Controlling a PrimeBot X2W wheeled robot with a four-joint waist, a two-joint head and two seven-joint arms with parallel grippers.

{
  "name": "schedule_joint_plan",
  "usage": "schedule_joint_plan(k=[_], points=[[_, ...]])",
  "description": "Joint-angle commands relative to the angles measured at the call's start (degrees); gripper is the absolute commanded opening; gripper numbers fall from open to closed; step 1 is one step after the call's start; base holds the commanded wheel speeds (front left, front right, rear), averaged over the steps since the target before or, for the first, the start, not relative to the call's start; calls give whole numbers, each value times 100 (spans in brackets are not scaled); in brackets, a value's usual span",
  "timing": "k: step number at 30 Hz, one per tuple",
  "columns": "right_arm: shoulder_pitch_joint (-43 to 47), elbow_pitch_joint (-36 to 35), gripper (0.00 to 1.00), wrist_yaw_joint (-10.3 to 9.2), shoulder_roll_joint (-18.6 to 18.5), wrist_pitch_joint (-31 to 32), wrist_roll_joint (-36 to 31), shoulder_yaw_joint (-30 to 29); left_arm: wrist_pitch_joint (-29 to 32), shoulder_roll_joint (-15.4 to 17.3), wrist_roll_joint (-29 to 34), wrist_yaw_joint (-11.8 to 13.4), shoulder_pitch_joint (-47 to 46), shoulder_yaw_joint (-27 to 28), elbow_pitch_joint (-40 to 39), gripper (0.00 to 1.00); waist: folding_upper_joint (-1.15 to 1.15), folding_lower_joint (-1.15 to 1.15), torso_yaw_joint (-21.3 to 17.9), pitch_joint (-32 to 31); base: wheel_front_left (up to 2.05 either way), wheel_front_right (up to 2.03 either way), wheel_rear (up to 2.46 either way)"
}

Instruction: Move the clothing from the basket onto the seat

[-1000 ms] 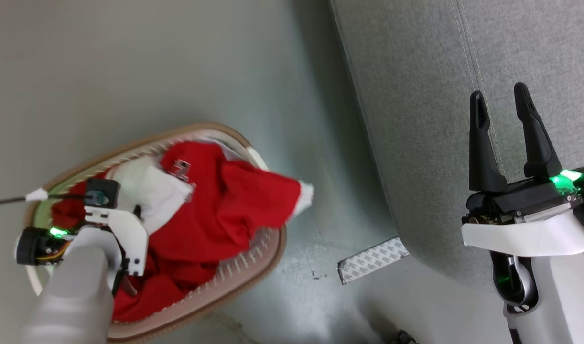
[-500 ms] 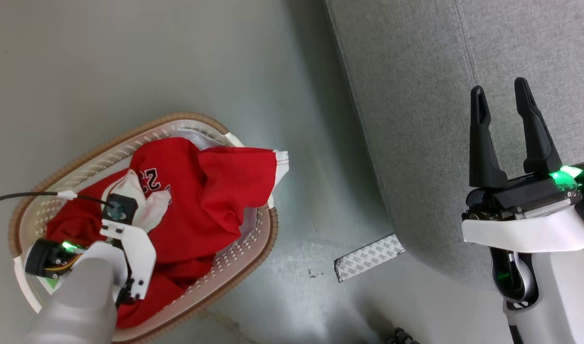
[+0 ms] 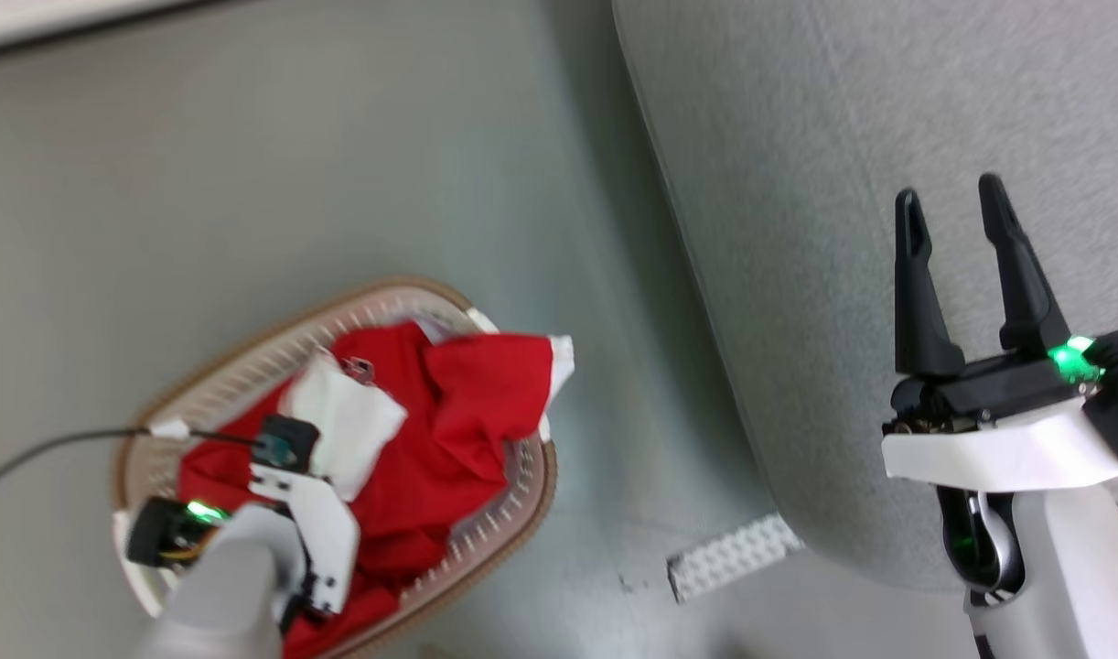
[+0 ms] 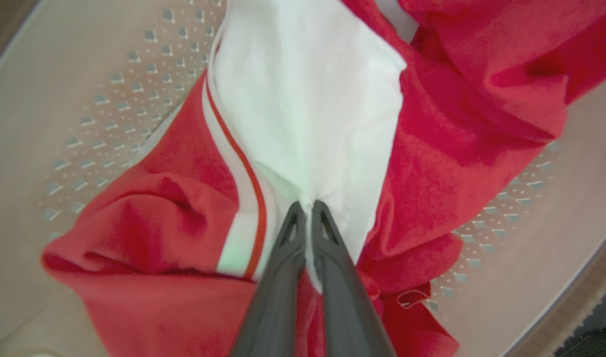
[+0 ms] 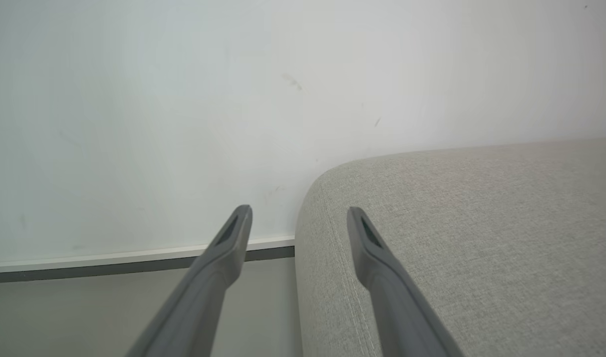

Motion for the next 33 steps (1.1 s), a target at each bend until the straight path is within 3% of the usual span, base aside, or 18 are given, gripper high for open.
schedule_joint_plan(k=[1,9,19,25,33], points=[[103,48,100,-12,-6,2,-75,-19,-90,-45,-76,-23,103,-1,10,0,0,0,188,-447,0,0,0],[470,250,100,-12,-235,2,-157,-66,-881,-453,-410,-154,470,9,-38,0,0,0,572,-1636,0,0,0],[936,435,100,-12,-546,2,-73,-40,-1274,-652,-1012,-207,944,-263,-438,0,0,0,963,-2774,0,0,0],[1212,503,100,-12,-654,2,-22,-76,-1310,-651,-1774,-209,1213,-842,-1298,0,0,0,1203,-3231,0,0,0],[1485,547,100,-12,-666,3,19,-50,-1352,-484,-2074,-198,1379,-858,-2744,0,0,0,1353,-3577,0,0,0]])
